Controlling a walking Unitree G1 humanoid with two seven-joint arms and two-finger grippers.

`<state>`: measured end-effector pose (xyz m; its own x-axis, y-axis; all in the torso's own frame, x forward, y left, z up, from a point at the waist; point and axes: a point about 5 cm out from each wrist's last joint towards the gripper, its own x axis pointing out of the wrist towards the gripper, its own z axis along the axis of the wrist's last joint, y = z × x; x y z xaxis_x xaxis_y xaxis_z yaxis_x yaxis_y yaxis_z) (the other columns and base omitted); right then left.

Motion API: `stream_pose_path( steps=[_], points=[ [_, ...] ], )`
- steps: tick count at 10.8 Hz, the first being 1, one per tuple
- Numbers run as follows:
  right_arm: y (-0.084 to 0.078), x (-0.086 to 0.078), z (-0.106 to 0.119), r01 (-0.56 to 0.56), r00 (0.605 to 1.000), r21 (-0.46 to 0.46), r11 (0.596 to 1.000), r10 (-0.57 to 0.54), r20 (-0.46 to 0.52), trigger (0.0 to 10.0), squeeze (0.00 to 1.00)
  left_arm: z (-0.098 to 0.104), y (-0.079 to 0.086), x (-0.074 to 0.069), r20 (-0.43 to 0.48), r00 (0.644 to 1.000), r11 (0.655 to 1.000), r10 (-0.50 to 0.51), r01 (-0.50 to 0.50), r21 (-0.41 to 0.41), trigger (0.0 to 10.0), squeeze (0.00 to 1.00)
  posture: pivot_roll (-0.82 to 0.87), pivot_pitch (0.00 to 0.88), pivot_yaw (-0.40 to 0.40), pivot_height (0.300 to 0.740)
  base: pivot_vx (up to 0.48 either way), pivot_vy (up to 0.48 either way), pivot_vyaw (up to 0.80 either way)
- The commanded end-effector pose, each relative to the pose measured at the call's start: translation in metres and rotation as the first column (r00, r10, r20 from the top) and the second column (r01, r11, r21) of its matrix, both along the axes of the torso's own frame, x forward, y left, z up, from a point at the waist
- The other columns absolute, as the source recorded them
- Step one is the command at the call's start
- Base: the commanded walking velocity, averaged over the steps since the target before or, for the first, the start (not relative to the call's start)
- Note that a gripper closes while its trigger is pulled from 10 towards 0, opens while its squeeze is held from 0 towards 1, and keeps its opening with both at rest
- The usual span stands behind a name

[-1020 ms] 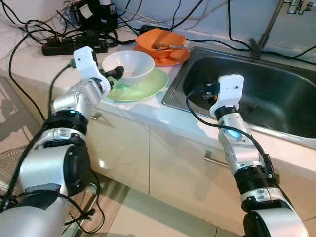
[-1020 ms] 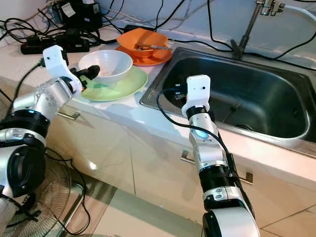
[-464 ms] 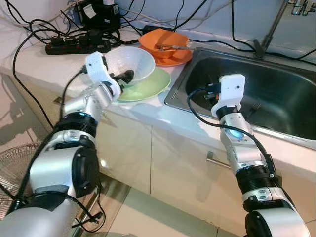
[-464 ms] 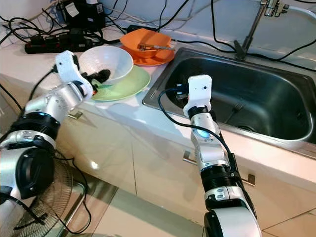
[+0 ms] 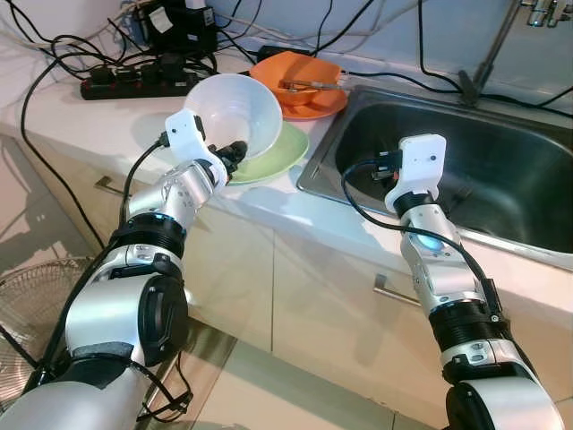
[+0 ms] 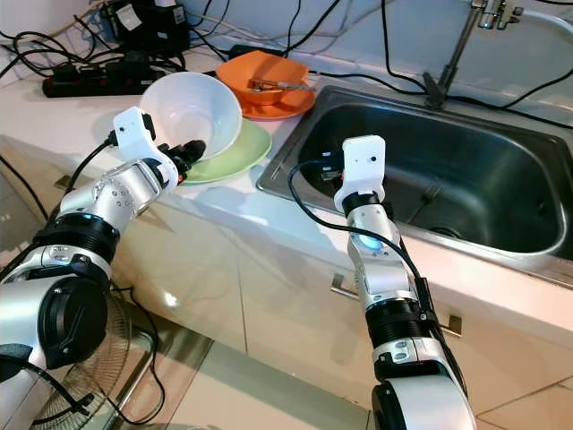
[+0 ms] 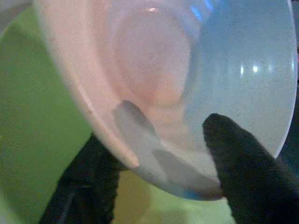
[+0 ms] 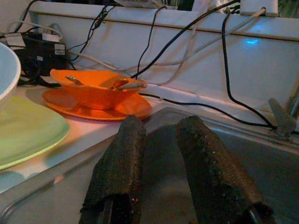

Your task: Kitchen organization

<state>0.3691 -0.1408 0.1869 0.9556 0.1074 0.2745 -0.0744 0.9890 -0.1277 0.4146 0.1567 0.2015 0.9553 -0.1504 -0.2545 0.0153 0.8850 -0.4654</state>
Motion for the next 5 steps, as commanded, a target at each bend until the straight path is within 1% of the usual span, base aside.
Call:
stream_pose_path(
  steps=[1,5],
  points=[
    [-0.0024,-0.0002,0.0041,0.006,1.0,-0.005,1.0,-0.006,0.01,10.0,0.0,-0.0032,0.0024,-0.0012,-0.014,1.0,1.0,0.016,-0.016,-0.005,0.0,0.0,0.1,0.061,0.011,0.74,0.0,0.0,0.0],
    [-0.0018,0.0,0.0035,0.008,1.0,-0.002,1.0,-0.008,0.008,10.0,0.0,-0.0023,0.0054,-0.0013,-0.004,0.999,0.999,0.037,-0.037,-0.004,0.0,0.0,0.1,0.06,0.01,0.74,0.0,0.0,0.0]
  ],
)
